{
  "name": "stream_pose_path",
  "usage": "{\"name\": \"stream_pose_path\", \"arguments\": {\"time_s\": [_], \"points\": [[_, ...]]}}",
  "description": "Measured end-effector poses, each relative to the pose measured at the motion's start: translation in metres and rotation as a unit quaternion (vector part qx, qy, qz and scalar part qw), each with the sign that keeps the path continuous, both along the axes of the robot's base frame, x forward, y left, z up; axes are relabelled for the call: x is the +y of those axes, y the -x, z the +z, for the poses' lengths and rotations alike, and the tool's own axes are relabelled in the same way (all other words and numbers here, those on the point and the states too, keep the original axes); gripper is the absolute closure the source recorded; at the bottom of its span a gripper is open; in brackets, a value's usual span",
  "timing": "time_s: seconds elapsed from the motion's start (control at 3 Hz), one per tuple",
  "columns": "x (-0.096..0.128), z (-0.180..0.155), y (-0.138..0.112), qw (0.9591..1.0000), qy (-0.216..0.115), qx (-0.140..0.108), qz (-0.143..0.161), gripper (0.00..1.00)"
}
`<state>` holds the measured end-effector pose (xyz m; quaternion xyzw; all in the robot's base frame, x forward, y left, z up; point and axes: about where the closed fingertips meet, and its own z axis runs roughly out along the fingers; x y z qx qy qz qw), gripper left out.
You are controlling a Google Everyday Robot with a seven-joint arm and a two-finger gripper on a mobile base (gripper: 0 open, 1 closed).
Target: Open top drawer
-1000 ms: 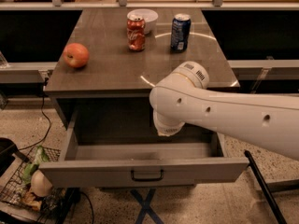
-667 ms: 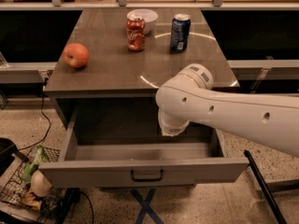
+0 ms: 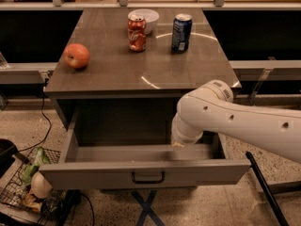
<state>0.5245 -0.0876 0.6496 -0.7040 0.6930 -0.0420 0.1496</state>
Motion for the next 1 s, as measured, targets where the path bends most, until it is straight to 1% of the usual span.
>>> {"name": "stream_pose_path", "arguments": {"time_s": [0.33, 0.67, 1.0], "points": [[-0.002, -0.022, 0.03, 0.9994, -0.013, 0.03, 0.012, 1.0], [0.002, -0.031, 0.05, 0.9986, -0.015, 0.045, 0.025, 1.0], [0.016, -0.032, 0.086, 0.9962, -0.007, 0.064, 0.058, 1.0]]}}
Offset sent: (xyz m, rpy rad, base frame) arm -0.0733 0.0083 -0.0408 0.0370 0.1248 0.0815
